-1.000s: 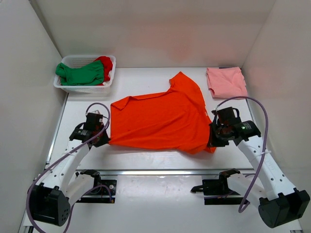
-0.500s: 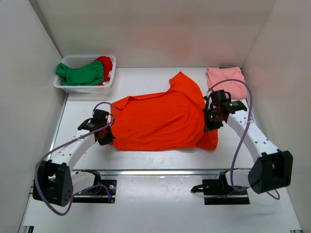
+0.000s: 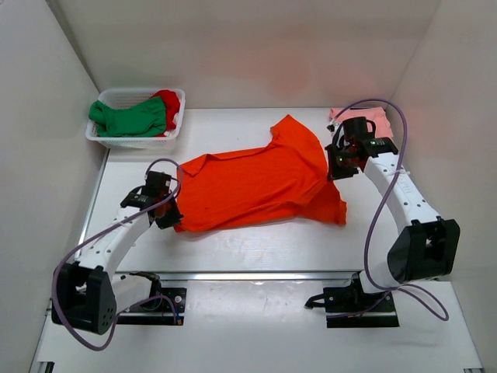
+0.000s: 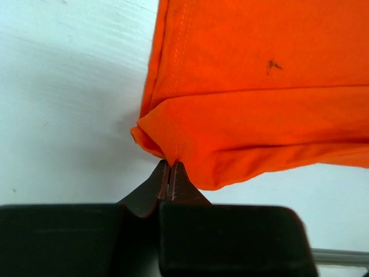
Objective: Fold and stack the t-shirts
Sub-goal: Fold the flattened tshirt in 1/3 of the way
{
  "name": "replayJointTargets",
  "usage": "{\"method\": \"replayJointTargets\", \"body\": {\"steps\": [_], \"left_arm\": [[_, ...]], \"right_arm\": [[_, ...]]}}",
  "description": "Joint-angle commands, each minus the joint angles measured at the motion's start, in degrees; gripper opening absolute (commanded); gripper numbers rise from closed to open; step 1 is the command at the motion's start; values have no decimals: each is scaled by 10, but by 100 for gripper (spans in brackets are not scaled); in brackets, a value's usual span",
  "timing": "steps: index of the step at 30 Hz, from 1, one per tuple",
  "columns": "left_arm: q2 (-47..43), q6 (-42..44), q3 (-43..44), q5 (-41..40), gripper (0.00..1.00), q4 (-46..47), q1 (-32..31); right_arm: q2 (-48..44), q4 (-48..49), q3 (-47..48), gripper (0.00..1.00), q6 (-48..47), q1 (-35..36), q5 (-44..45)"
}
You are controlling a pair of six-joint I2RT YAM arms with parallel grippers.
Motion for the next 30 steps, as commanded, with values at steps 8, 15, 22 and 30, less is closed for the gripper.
{"method": "replayJointTargets", "body": {"steps": [8,15,22,30], "left_arm": [[-144,-37,-9,25,0,-83,-25],[-170,-46,-35,41,0,-104,-52],[-201,-59,-54,33,0,-74,-13],[-179,-99,-82,17,0,16,-2]], "right_arm": [[-137,-45,1,0,-18,8,-7],[-185,-72,-4,0,-17,10,-18],[-173,-58,-9,0,-38,12,-24],[-102,-31,7,0,-61,14,-29]]}}
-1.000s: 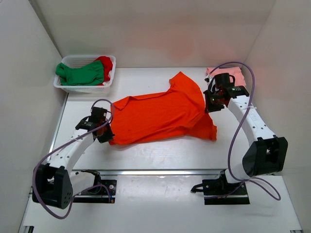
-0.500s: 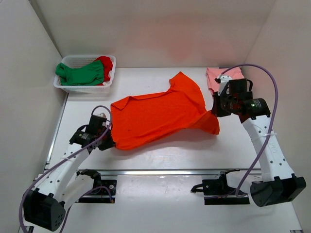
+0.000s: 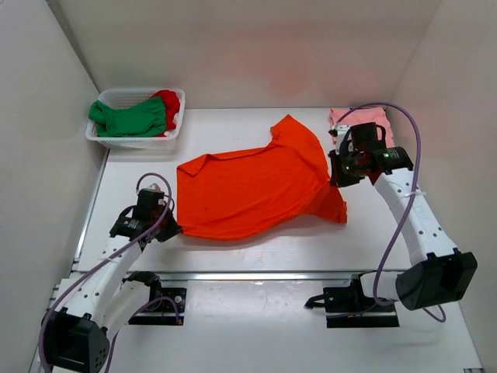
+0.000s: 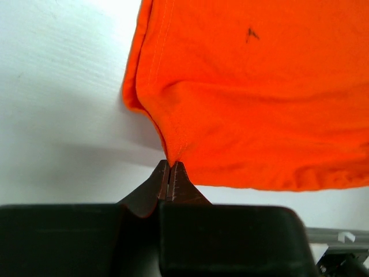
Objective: Fold and stack the t-shirts
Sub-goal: Fold the flattened tshirt in 1/3 of the way
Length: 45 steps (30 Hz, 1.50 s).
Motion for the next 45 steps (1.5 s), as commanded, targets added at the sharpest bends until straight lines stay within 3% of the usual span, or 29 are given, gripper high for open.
{"method": "replayJointTargets", "body": {"steps": [1,12,23,45], "left_arm": [[10,-20,-14,-15,0,64,10],[54,-33,-16,-73,0,140,30],[98,-39,-16,-58,3,181,33],[239,-38,31,-61,1,283,57]], "right_arm": [[23,34,19,0,-17,0,-8],[132,83,75,0,-15,-8,-2],[215,92,177,0,-20,-29,-5],[334,118,215,0,-22,-25,-4]]}}
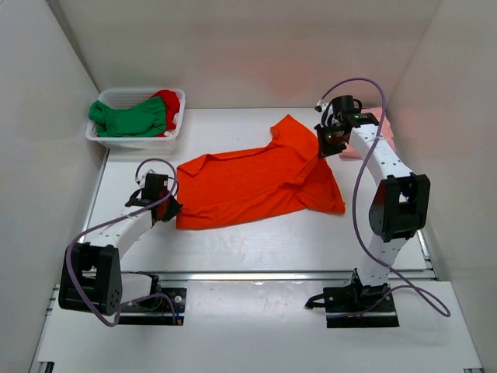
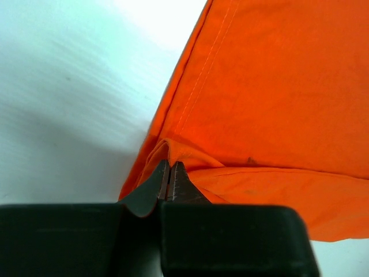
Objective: Fold and stack the t-shirts
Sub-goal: Fold the flattened tshirt in 1/3 of the way
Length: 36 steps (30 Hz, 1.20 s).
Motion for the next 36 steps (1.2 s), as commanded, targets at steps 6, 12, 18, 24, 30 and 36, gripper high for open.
{"method": "replayJointTargets", "body": {"steps": [6,12,18,24,30,36], "left_arm": [[6,-6,32,-5,1,47,15],[27,1,43,-1,4,53,22],[47,10,61,-5,43,53,42],[13,43,97,14,59,-11,48],[-36,37,23,41,59,-48,12],[-56,13,-39,6,59,-19,-24]], "right_arm": [[21,27,17,0,-3,-7,14],[24,45,1,0,3,-19,23],[42,52,20,8,26,-21,55],[7,42,-8,91,89,-29,200],[-106,59,-192,77,164,-48,147],[-182,98,-329,76,209,-54,115]]}}
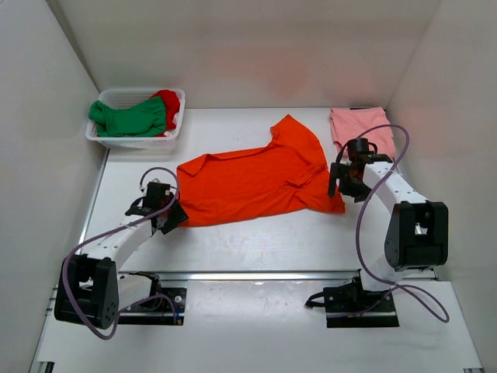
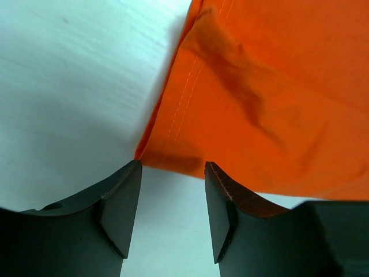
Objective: Fold and stack the t-shirts
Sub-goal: Fold the flattened tshirt in 1/3 of the way
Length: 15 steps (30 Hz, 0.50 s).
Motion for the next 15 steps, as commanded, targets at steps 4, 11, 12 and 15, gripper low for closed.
{"method": "replayJointTargets", "body": {"steps": [4,11,12,15], "left_arm": [[-2,-28,-36,-33,58,37,-24],[45,-40,-40,-70,51,65,-56],[50,-38,-43,-73,49,69,-55],[52,-34,-43,-69,21,69,-50]], "right_arm": [[-25,80,-71,77,31,-16,-36],[-6,70,-84,33,28,-24,-62],[-11,71,-82,24,17,-24,-66],[-12,44,-75,0,-14,-60,-87]]}}
